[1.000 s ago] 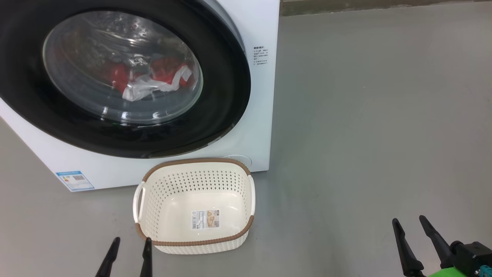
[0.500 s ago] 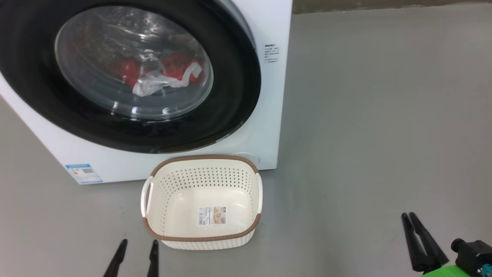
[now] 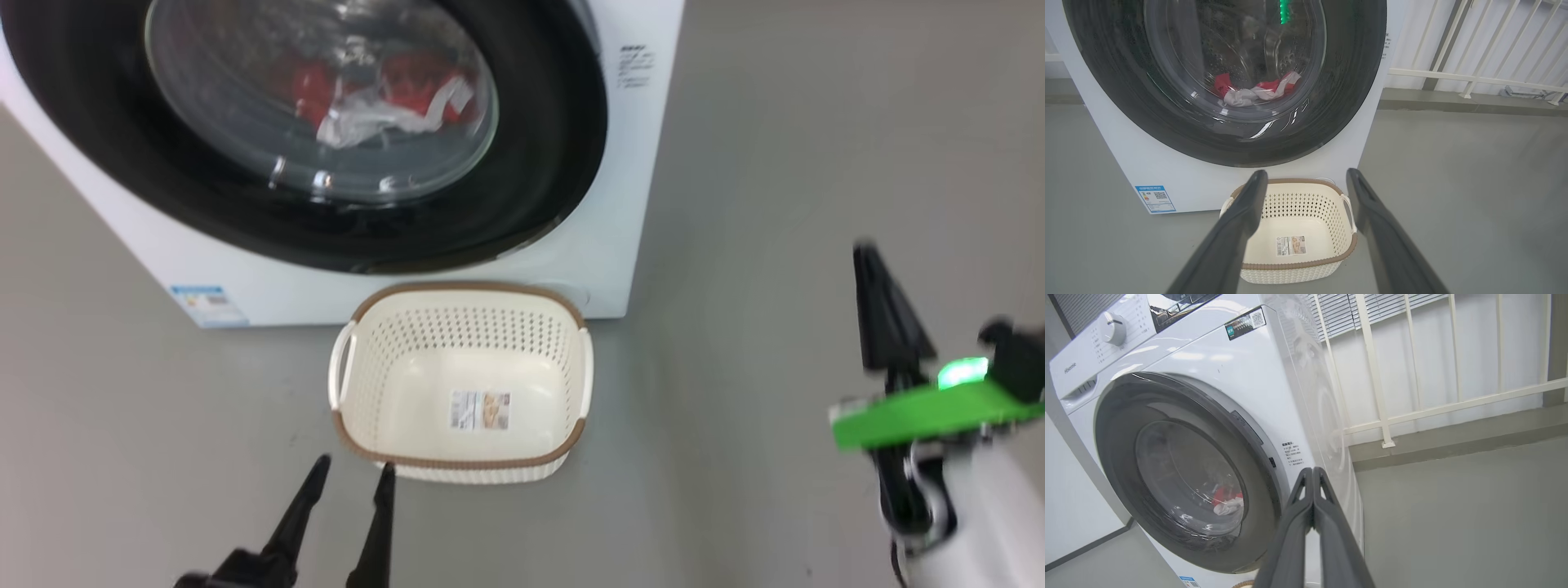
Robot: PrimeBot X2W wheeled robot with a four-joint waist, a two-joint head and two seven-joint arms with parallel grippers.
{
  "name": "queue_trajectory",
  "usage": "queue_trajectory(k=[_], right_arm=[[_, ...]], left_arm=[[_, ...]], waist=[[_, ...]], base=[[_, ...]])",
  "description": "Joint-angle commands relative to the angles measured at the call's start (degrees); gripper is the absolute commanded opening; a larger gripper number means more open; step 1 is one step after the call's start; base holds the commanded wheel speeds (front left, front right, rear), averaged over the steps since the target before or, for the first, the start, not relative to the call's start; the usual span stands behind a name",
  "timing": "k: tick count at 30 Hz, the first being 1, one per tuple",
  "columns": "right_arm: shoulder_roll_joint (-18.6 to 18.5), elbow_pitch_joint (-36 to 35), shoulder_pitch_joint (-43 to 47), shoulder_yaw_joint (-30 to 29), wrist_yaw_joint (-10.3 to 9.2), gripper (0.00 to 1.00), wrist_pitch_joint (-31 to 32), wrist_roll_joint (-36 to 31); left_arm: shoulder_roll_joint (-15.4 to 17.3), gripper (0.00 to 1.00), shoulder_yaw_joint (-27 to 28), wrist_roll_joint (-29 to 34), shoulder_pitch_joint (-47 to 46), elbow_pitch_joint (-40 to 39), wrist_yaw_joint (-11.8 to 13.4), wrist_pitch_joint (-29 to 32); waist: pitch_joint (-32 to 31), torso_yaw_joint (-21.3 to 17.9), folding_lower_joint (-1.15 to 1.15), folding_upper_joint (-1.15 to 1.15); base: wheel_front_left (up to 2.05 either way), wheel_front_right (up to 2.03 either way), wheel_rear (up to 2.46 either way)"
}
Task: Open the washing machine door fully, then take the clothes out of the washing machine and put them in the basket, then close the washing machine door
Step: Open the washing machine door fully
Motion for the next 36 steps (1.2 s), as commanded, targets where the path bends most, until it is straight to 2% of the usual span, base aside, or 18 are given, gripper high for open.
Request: queue_trajectory(k=[1, 12, 17, 24, 36], right_arm=[[-0.4, -1.2, -2.9, 1.6, 0.02, 0.0, -0.4, 0.9], [-6.5, 2.8, -21.8, 8.7, 0.02, 0.0, -0.4, 11.3], [-9.7, 4.5, -30.0, 14.8, 0.02, 0.0, 0.3, 22.2], [-15.0, 3.5, -39.3, 19.4, 0.02, 0.0, 5.0, 37.4], [-21.5, 4.0, -48.7, 23.8, 0.02, 0.0, 20.7, 54.3]], left_arm=[[0.3, 1.0, 1.4, -0.3, -2.4, -1.8, 0.3, -0.7], [0.3, 1.0, -1.3, -2.5, -7.9, -2.5, 0.6, -0.7], [0.3, 1.0, -2.4, -3.8, -10.1, -2.4, 0.6, -0.7], [0.3, 1.0, -4.0, -5.6, -12.9, -2.6, 1.0, -0.7], [0.3, 1.0, -6.4, -7.9, -16.4, -2.7, 1.2, -0.7]], waist=[[2.5, 2.1, 0.0, 0.0], [10.5, 6.2, 0.0, 0.0], [14.0, 7.6, 0.0, 0.0], [18.3, 9.5, 0.0, 0.0], [24.1, 12.3, 0.0, 0.0]], base=[[0.0, 0.0, 0.0], [0.0, 0.0, 0.0], [0.0, 0.0, 0.0], [0.0, 0.0, 0.0], [0.0, 0.0, 0.0]])
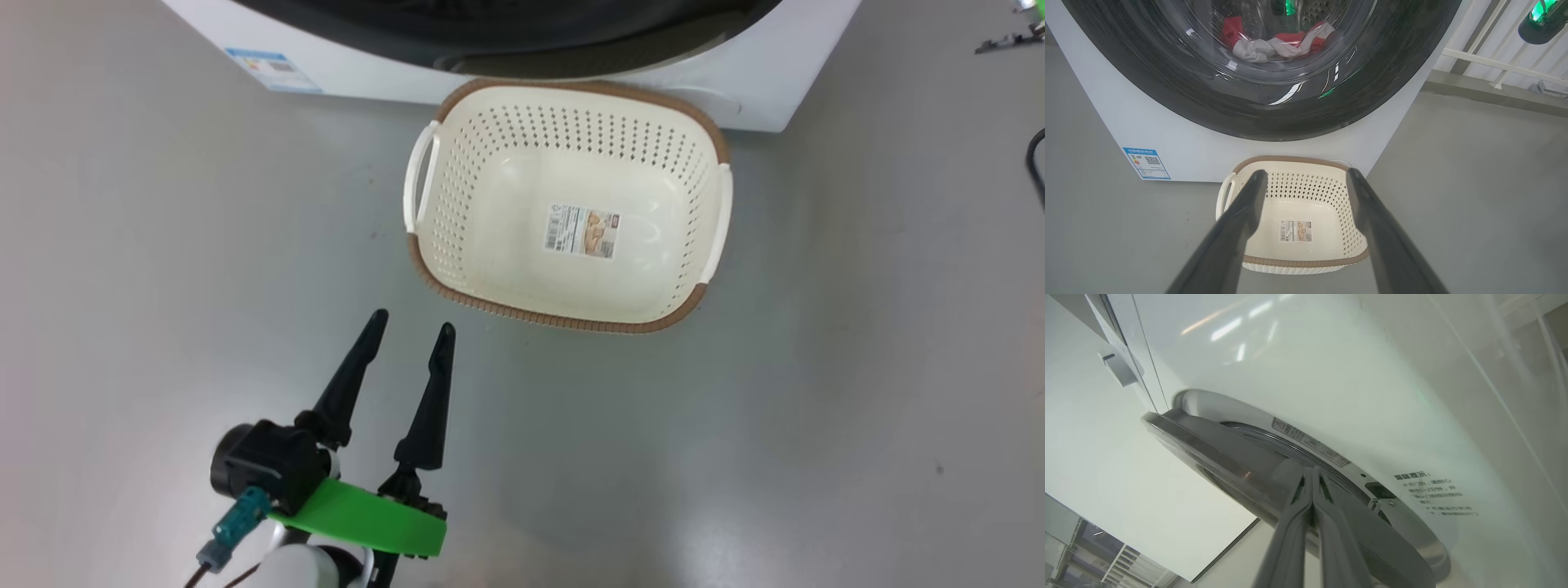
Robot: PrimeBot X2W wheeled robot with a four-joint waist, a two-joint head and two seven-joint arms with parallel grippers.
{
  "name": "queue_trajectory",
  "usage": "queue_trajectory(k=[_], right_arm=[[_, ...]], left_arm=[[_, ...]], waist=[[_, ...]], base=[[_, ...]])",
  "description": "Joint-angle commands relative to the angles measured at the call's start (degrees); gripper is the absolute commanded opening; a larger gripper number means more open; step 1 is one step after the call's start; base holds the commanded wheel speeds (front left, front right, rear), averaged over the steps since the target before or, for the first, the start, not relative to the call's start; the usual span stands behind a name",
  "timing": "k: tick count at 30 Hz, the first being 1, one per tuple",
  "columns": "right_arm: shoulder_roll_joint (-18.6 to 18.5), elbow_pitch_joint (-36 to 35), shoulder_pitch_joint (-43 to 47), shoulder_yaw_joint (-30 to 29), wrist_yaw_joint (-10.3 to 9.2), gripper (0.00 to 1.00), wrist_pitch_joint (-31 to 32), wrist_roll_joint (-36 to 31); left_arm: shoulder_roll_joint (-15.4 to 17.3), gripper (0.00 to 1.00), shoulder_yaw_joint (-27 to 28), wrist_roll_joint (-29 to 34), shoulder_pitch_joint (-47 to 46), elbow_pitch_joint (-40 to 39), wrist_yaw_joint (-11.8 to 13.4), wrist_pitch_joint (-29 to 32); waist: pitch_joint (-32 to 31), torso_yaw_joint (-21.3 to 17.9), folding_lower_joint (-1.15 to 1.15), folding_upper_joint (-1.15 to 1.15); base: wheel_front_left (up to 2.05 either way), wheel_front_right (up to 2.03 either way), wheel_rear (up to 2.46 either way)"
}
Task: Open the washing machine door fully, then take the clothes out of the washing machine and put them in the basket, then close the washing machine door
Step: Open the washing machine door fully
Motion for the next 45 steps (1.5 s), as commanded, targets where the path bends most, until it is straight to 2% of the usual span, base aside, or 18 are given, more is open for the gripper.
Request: queue_trajectory(k=[1, 8, 20, 45], right_arm=[[-0.7, -1.4, -1.5, 0.7, 0.02, 0.0, 3.1, 2.3], [-1.2, 0.0, -4.8, 1.5, 0.02, 0.0, 9.7, 6.4], [1.3, 4.6, -10.4, 3.6, 0.02, 0.0, 18.1, 8.7], [4.1, -1.9, 3.5, 6.6, 0.02, 0.0, 21.9, 9.0]], left_arm=[[0.7, 1.0, 1.2, -0.6, -1.2, -1.5, 0.7, -0.7], [0.7, 1.0, 0.3, -1.6, -2.4, -1.4, 0.7, -0.7], [0.7, 1.0, -0.9, -3.5, -4.1, -1.7, 1.4, -0.7], [0.7, 1.0, 0.5, -0.5, -0.7, -0.5, 1.0, -0.7]], waist=[[2.5, 1.7, 0.0, 0.0], [4.4, 2.5, 0.0, 0.0], [6.5, 3.7, 0.0, 0.0], [-2.8, 0.6, 0.0, 0.0]], base=[[0.0, 0.0, 0.0], [0.0, 0.0, 0.0], [0.0, 0.0, 0.0], [0.0, 0.0, 0.0]])
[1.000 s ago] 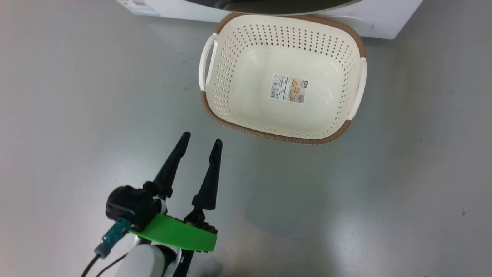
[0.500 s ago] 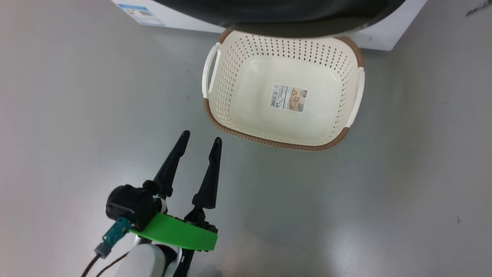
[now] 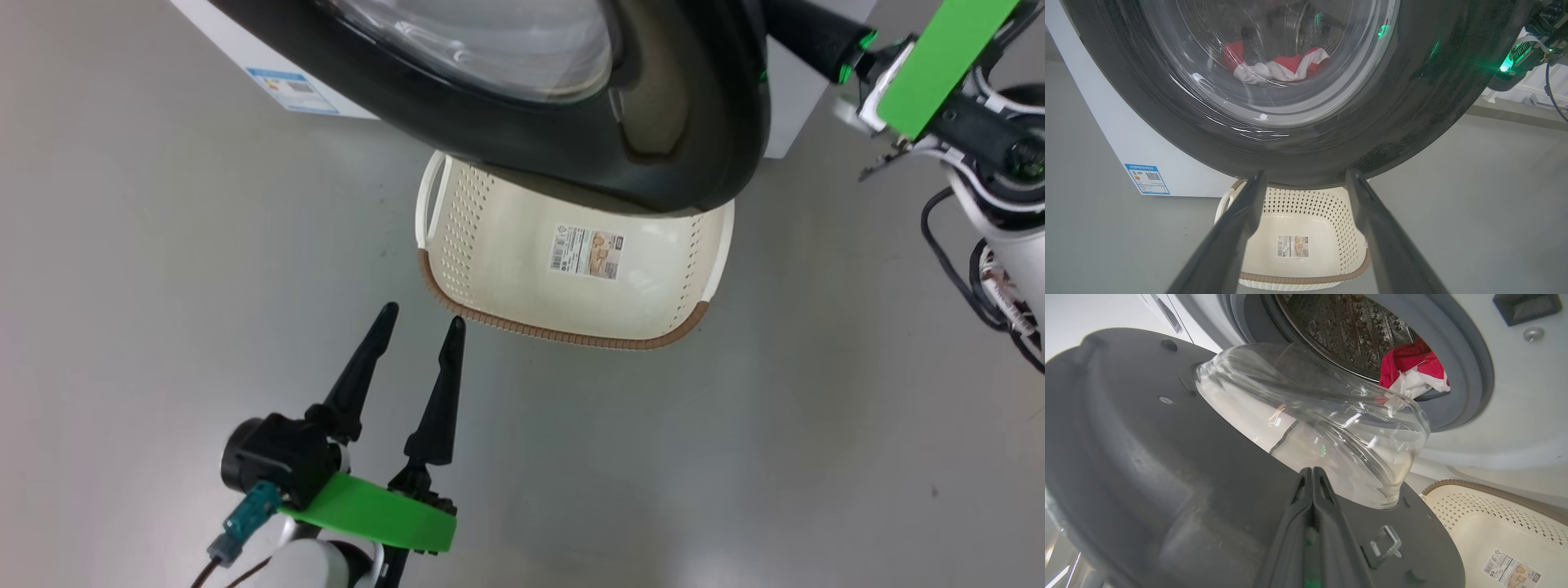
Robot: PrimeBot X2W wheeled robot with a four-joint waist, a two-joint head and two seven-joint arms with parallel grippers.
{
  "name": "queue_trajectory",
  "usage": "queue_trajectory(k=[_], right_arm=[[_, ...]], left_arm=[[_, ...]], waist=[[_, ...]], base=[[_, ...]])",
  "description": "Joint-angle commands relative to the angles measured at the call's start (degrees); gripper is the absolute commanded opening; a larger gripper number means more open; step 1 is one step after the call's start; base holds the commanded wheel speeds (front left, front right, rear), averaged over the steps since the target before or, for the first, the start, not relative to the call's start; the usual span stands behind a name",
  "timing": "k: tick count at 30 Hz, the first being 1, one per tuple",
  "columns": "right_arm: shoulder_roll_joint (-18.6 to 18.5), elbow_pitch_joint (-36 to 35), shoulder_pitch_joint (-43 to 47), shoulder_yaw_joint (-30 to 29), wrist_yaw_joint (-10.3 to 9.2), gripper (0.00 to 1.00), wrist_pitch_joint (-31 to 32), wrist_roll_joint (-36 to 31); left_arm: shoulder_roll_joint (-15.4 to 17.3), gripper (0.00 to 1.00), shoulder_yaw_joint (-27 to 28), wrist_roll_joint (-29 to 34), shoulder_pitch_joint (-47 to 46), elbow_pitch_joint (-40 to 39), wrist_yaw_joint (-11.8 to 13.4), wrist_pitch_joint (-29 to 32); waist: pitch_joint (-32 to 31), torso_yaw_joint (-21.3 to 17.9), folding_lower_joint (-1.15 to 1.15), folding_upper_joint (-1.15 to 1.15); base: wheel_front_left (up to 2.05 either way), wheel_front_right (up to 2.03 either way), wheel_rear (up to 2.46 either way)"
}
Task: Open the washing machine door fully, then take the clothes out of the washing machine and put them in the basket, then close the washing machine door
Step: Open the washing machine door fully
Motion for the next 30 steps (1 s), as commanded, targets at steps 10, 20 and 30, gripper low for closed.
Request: queue_trajectory(k=[10, 20, 30], right_arm=[[1.9, -4.0, 6.4, 1.7, 0.45, 0.0, 2.6, -0.1], [3.7, -6.2, 10.0, 3.5, 0.45, 0.0, 5.1, -0.3], [5.5, -7.7, 12.9, 3.8, 0.45, 0.0, 6.5, -0.1]], left_arm=[[1.0, 1.0, 3.3, 1.0, 3.5, -0.7, -0.5, -0.5], [1.0, 1.0, 3.7, 1.2, 4.7, -0.7, -0.5, -0.5], [1.0, 1.0, 4.0, 1.6, 6.2, -1.0, -0.6, -0.5]], waist=[[-3.9, -1.1, 0.0, 0.0], [-6.2, -0.7, 0.0, 0.0], [-7.8, -0.3, 0.0, 0.0]], base=[[0.0, 0.0, 0.0], [0.0, 0.0, 0.0], [0.0, 0.0, 0.0]])
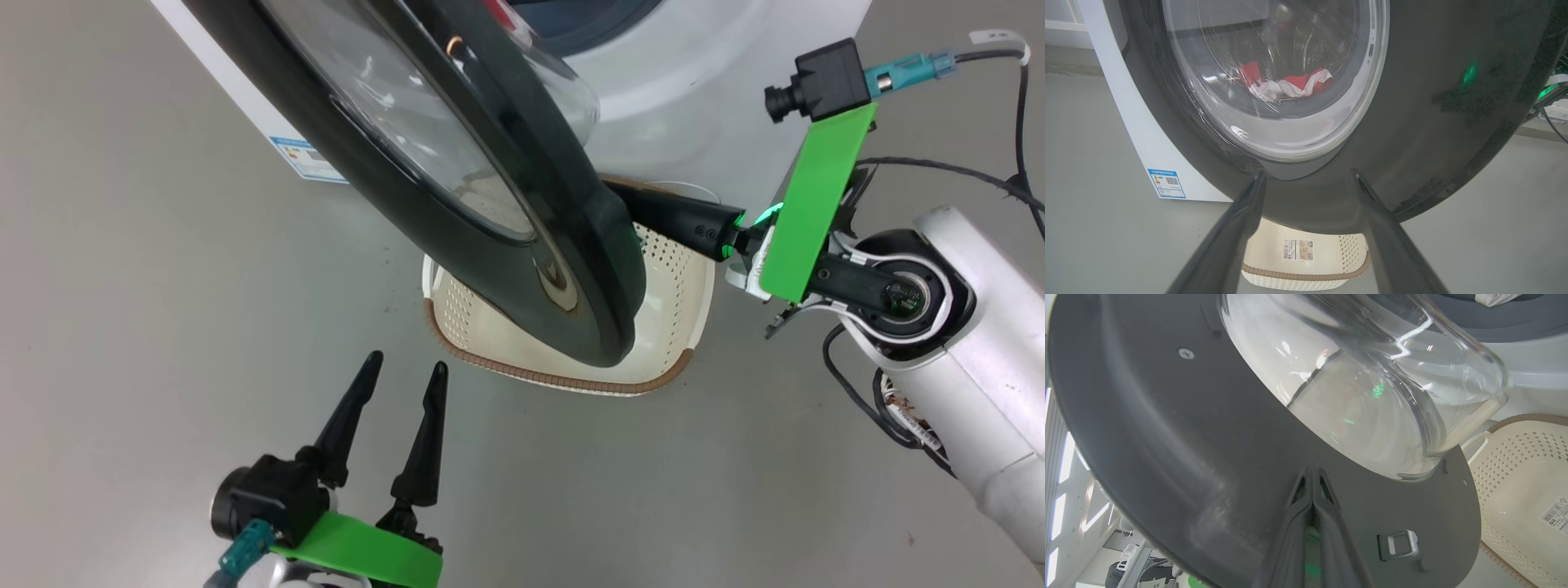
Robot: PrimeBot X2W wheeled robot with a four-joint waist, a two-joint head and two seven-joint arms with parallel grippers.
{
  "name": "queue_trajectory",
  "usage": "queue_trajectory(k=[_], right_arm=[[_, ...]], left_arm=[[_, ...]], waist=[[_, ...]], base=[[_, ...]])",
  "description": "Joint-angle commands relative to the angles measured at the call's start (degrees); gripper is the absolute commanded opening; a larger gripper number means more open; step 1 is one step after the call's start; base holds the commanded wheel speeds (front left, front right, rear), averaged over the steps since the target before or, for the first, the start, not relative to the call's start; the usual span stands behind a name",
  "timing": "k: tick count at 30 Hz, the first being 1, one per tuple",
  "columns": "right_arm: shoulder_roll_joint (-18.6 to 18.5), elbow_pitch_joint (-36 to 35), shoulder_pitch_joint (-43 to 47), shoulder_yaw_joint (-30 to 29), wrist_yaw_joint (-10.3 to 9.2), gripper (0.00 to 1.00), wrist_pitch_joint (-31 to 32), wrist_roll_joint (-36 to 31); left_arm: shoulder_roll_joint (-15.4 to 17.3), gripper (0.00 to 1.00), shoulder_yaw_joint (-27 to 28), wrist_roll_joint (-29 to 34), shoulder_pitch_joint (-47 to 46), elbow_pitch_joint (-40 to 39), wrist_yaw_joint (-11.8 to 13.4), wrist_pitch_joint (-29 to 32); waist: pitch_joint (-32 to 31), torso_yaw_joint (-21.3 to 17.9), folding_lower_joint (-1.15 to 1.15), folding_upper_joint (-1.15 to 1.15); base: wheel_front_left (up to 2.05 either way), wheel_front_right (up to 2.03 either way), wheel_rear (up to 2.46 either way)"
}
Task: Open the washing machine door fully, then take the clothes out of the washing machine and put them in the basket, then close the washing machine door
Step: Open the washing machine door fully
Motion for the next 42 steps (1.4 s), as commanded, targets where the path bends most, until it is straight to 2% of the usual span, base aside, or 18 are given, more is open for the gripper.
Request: queue_trajectory(k=[1, 14, 15, 16, 19, 20, 21, 22, 23, 42], right_arm=[[1.2, -1.9, 1.6, 0.2, 0.45, 0.0, 0.1, -0.2], [0.8, 1.3, 3.7, -1.2, 0.45, 0.01, -3.2, -3.1], [0.7, 1.7, 4.1, -1.4, 0.45, 0.19, -3.9, -3.2], [0.7, 1.7, 4.1, -1.4, 0.45, 0.19, -3.9, -3.2], [0.4, 2.6, 5.4, -1.8, 0.45, 0.44, -5.6, -3.5], [0.3, 2.8, 6.0, -2.0, 0.45, 0.59, -6.3, -3.4], [0.2, 3.0, 6.7, -2.2, 0.45, 0.93, -6.9, -3.4], [0.0, 3.1, 7.3, -2.3, 0.45, 0.98, -7.4, -3.4], [-0.1, 3.2, 8.0, -2.4, 0.45, 1.0, -7.9, -3.2], [-4.0, 3.6, 28.4, -7.7, 0.45, 1.0, -20.3, -2.0]], left_arm=[[0.9, 1.0, 2.1, 0.6, 1.0, -1.5, -0.3, -0.5], [0.9, 1.0, 3.0, 0.6, 2.2, -1.6, -0.4, -0.5], [0.9, 1.0, 3.1, 0.7, 2.3, -1.6, -0.5, -0.5], [0.9, 1.0, 3.1, 0.7, 2.3, -1.6, -0.5, -0.5], [0.9, 1.0, 3.5, 0.8, 2.6, -1.3, -0.6, -0.5], [0.9, 1.0, 3.6, 0.8, 2.6, -1.2, -0.7, -0.5], [0.9, 1.0, 3.8, 0.8, 2.7, -1.0, -0.7, -0.5], [0.9, 1.0, 4.0, 0.8, 2.8, -0.8, -0.8, -0.5], [0.9, 1.0, 4.2, 0.9, 2.8, -0.7, -0.8, -0.5], [0.9, 1.0, 8.9, 3.3, 6.3, 0.7, -2.7, -0.5]], waist=[[-0.2, 0.1, 0.0, 0.0], [-1.9, -0.1, 0.0, 0.0], [-2.1, -0.2, 0.0, 0.0], [-2.1, -0.2, 0.0, 0.0], [-2.7, -0.5, 0.0, 0.0], [-2.9, -0.6, 0.0, 0.0], [-3.1, -0.8, 0.0, 0.0], [-3.3, -1.0, 0.0, 0.0], [-3.5, -1.2, 0.0, 0.0], [-8.2, -7.1, 0.0, 0.0]], base=[[0.0, 0.0, 0.0], [0.0, 0.0, 0.0], [0.0, 0.0, 0.0], [0.0, 0.0, 0.0], [0.0, 0.0, 0.0], [0.0, 0.0, 0.0], [0.0, 0.0, 0.0], [0.0, 0.0, 0.0], [0.0, 0.0, 0.0], [0.0, 0.0, 0.0]])
